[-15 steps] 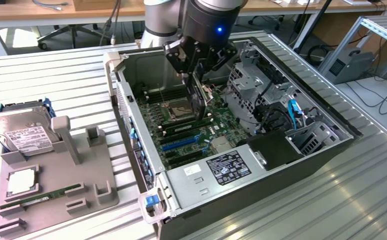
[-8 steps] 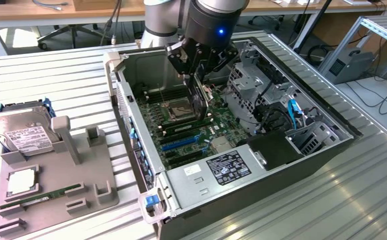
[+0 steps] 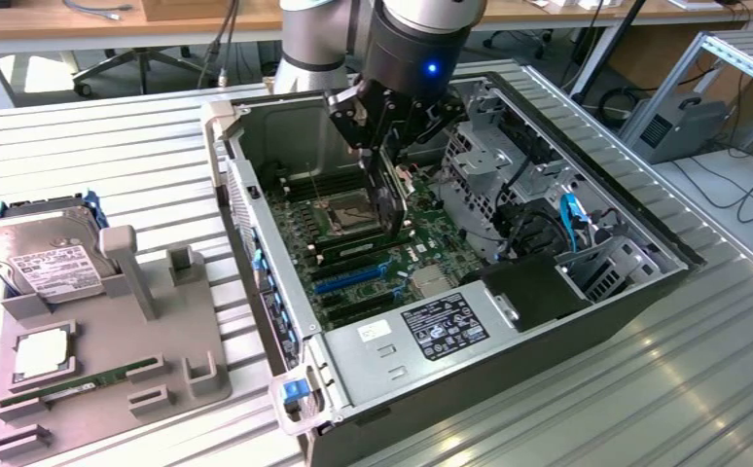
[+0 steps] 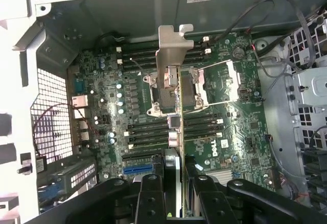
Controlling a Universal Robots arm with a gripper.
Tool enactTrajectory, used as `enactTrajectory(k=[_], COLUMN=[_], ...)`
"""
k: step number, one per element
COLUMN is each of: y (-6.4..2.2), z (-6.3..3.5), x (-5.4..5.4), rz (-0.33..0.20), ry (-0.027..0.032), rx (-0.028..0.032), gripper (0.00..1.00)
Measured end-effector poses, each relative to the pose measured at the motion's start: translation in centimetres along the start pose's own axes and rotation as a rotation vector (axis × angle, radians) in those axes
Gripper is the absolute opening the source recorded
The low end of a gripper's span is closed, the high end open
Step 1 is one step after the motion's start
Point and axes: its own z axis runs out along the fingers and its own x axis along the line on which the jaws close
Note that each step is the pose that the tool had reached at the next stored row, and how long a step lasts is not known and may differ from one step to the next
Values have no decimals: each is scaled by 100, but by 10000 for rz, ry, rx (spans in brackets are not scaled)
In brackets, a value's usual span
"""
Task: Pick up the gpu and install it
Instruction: 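Pick up the gpu and move the gpu toward the slot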
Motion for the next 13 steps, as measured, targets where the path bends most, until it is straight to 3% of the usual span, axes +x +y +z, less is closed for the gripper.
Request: enactTrajectory(k=[13], y=[9], z=[91], x=[-94], rz=[0], ry=[0], rx=[0], gripper=[27])
